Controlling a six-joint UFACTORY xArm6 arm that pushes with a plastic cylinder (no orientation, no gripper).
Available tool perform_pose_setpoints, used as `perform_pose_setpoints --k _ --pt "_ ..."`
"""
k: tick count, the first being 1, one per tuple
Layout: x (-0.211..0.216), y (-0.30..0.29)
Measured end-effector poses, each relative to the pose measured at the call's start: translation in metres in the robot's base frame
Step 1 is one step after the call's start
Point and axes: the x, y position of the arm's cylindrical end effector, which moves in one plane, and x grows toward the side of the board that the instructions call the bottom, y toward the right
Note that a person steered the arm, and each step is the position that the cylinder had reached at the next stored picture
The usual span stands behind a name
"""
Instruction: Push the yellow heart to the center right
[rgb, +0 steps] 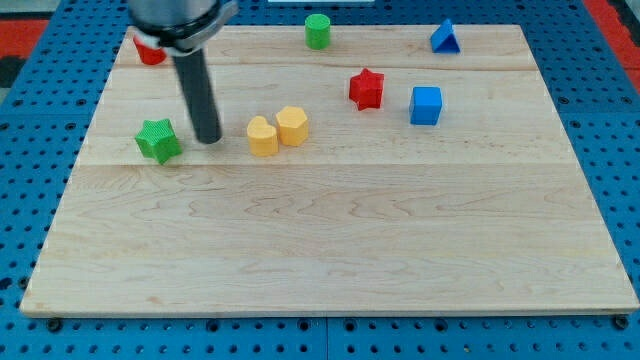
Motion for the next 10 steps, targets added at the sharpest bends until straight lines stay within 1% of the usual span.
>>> perform_pose_setpoints --k 1,2,3,4,7,8,9,10 --pt "0.0 -0.058" --pt "-0.007 -0.059" --pt "-0.018 -0.037" --pt "-0.046 0.026" --pt "-0.022 0.134" --pt "-0.022 0.075" --pt "-0.015 0.061" --pt "0.011 0.111"
